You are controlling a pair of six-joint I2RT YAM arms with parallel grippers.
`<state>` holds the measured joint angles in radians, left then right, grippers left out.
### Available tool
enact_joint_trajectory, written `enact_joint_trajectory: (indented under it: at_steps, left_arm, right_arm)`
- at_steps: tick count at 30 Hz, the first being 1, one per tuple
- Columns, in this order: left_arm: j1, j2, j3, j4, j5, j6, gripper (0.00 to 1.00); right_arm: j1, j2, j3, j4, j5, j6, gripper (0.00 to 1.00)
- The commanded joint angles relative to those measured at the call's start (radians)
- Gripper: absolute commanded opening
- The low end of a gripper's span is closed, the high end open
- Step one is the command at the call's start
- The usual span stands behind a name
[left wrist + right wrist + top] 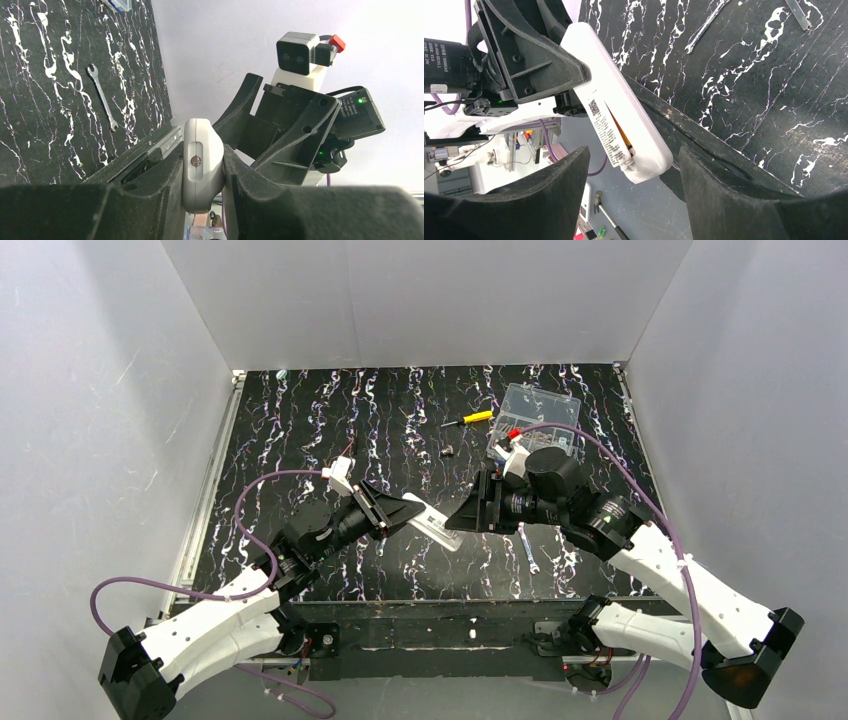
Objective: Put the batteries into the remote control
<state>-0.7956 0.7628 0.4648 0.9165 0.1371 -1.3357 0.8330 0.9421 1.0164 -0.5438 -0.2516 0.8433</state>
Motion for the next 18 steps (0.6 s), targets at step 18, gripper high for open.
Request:
enact_joint_trajectory:
  at_steps: [18]
  left_arm:
    - [-0.002, -0.014, 0.003, 0.103, -0.008, 0.000, 0.00]
  right_arm:
    - [-0.002, 0.014, -0.041, 0.067, -0.052, 0.004, 0.69]
